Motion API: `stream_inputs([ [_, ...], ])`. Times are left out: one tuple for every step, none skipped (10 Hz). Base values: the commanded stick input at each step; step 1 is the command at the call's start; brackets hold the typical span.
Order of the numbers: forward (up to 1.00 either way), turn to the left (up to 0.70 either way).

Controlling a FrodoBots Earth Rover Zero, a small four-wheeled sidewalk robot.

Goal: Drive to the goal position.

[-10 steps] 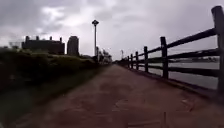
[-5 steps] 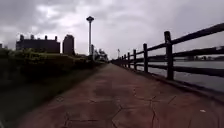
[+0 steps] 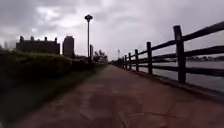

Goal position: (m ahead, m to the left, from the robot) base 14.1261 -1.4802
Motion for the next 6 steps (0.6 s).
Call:
stream_inputs([
  [1.0,0.0],
  [1.0,-0.04],
  [1.0,-0.4],
  [1.0,-0.32],
  [1.0,0.0],
  [1.0,0.0],
])
